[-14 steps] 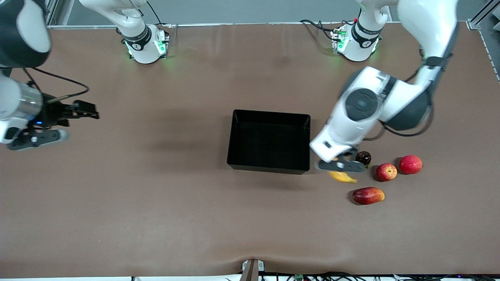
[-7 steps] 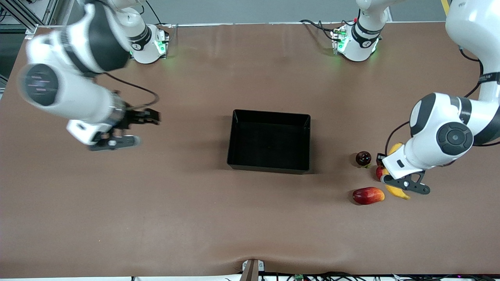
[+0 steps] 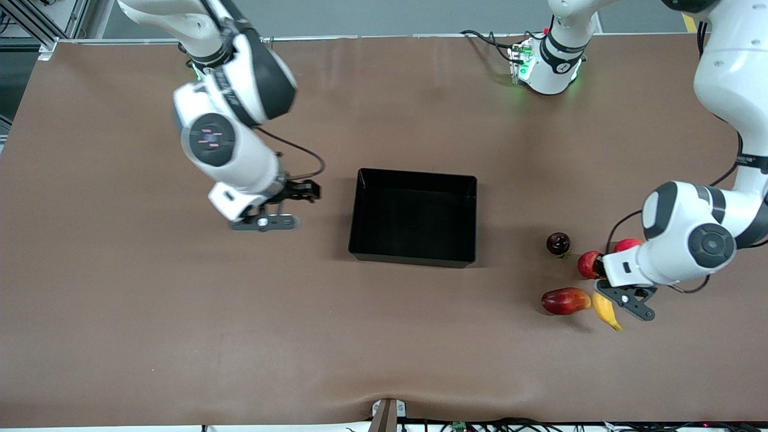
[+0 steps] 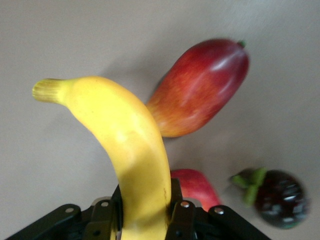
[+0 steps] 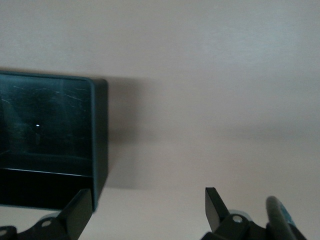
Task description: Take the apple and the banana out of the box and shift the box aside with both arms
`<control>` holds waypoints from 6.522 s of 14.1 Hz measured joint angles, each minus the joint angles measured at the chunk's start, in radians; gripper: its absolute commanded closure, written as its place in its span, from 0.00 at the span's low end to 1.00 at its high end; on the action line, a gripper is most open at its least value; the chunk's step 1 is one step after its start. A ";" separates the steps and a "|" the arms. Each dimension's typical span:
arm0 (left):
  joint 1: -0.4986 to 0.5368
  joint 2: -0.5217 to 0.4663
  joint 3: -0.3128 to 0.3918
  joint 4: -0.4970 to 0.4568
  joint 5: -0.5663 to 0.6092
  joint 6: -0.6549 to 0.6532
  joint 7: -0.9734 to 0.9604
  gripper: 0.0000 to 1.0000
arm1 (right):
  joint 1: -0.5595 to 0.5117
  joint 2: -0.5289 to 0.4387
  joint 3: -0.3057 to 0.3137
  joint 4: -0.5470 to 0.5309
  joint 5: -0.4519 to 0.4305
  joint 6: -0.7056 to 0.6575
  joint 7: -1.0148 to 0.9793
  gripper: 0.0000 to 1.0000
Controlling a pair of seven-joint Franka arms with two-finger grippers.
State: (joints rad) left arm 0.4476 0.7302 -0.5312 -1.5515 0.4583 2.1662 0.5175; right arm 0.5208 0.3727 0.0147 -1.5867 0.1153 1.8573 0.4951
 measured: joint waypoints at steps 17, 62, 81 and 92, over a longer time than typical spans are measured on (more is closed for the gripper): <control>-0.004 0.178 0.098 0.119 -0.005 0.223 0.364 0.00 | 0.156 0.216 -0.002 -0.064 0.000 0.342 0.174 1.00; -0.046 -0.582 -0.019 0.110 -0.264 -0.534 -0.670 0.00 | -0.903 0.030 -0.034 -0.344 0.072 0.178 -0.928 0.00; -0.464 -0.841 0.440 -0.109 -0.396 -0.570 -0.679 0.00 | -0.591 -0.065 -0.006 0.437 -0.021 -0.387 -0.827 0.00; -0.479 -0.838 0.455 -0.110 -0.427 -0.574 -0.679 0.00 | -0.530 -0.365 -0.005 0.148 -0.024 -0.464 -0.500 0.00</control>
State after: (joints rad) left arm -0.0319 -0.1077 -0.0764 -1.6612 0.0315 1.5927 -0.1613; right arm -0.0089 0.0076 0.0093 -1.4383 0.0912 1.3937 -0.0052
